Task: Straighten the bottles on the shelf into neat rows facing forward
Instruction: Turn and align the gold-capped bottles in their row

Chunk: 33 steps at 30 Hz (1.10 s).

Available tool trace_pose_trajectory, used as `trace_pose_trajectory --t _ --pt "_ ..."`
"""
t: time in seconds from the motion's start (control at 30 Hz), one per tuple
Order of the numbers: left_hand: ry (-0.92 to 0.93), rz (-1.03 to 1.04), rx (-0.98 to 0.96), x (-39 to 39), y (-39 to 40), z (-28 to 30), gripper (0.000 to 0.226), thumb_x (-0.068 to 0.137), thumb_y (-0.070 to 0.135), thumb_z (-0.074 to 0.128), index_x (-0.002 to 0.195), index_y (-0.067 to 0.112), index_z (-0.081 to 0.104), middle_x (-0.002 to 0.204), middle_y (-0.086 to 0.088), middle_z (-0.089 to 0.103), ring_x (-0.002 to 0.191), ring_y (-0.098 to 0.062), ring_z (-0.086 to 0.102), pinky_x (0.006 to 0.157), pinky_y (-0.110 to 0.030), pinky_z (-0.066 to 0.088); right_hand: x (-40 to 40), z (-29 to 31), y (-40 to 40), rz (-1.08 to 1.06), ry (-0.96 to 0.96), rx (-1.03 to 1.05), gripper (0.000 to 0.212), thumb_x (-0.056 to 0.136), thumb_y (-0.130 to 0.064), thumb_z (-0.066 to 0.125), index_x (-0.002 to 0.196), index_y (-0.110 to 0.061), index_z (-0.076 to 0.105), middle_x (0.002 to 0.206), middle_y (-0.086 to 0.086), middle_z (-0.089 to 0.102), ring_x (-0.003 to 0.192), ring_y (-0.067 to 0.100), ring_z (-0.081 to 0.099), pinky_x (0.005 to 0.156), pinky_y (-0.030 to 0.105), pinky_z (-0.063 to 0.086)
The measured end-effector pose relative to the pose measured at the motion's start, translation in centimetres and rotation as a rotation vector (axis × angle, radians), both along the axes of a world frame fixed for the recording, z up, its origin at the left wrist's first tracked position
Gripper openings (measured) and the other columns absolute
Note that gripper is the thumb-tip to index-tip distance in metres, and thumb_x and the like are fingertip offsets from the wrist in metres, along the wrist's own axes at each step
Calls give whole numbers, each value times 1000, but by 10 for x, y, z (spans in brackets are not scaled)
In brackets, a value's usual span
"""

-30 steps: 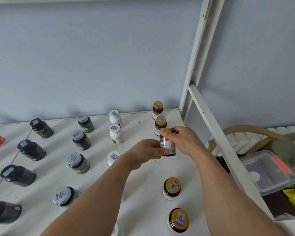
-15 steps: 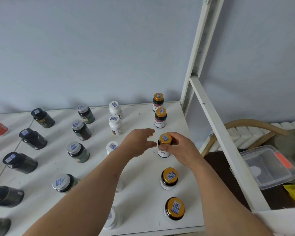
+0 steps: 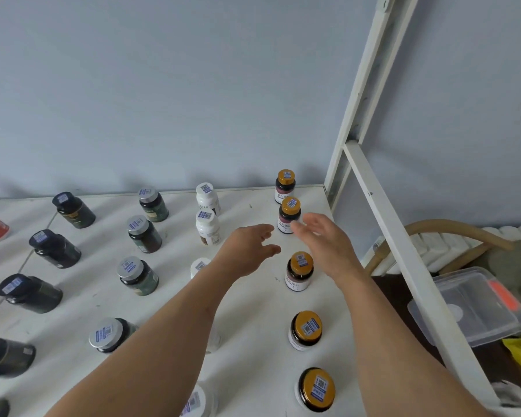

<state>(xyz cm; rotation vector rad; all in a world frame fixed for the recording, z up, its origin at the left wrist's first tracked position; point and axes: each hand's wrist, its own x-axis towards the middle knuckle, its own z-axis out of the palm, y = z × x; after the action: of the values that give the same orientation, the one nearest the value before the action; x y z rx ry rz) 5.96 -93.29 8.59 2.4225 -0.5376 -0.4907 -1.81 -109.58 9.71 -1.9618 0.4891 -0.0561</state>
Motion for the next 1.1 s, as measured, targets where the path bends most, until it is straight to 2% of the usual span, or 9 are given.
trace_pose_trajectory --t 0.1,0.27,0.43,0.6,0.7,0.77,0.9,0.97,1.1 --pt "30 30 -14 13 -2 0 59 88 39 66 141 21 46 133 3 59 118 -14 57 95 -26 45 32 10 -4 26 34 -94 58 87 -50 65 138 -30 46 145 -8 49 133 12 44 106 36 38" --pt "86 53 -47 36 -13 -6 64 88 40 66 144 20 42 136 2 57 120 -15 55 97 -27 45 68 16 -8 135 159 -171 77 87 -32 72 150 -25 29 149 -3 42 134 19 42 94 27 32" --pt "139 53 -26 45 -23 -15 67 88 41 66 145 20 39 140 2 54 125 -16 52 100 -29 44 80 0 -12 156 184 -182 57 88 -26 72 138 -25 45 117 -4 58 112 18 56 87 26 40" --pt "181 51 -38 49 -28 -21 69 86 41 68 145 21 39 141 2 53 126 -17 51 100 -31 44 83 0 -19 122 116 -159 45 85 -34 73 126 -27 56 111 -6 64 102 15 60 78 23 43" --pt "191 38 -110 50 -29 -20 56 85 39 69 136 25 51 129 4 62 116 -14 57 100 -34 47 83 8 -20 122 89 -153 48 85 -43 71 127 -27 57 114 -7 64 104 14 59 83 25 45" --pt "248 43 -202 49 -29 -15 45 86 35 69 128 26 57 114 9 68 102 -7 61 90 -26 49 83 16 -20 112 77 -148 50 82 -48 71 126 -27 59 112 -8 65 104 13 60 82 25 46" --pt "367 25 -327 51 -28 -9 35 85 36 71 117 25 65 90 17 69 85 0 61 70 -18 43 82 29 -22 101 72 -167 30 81 -52 70 103 -31 66 98 -9 67 92 11 62 72 26 46" --pt "439 23 -353 52 -27 -6 30 84 37 73 111 27 67 93 13 70 93 -8 63 76 -22 46 82 32 -22 89 88 -181 25 81 -54 69 91 -31 65 91 -8 68 85 9 62 70 28 48" --pt "583 6 -397 55 -26 -10 35 80 40 76 113 29 68 111 5 72 108 -15 64 102 -34 46 81 34 -23 65 112 -204 32 79 -58 69 89 -28 62 86 -10 64 82 8 61 71 30 49"
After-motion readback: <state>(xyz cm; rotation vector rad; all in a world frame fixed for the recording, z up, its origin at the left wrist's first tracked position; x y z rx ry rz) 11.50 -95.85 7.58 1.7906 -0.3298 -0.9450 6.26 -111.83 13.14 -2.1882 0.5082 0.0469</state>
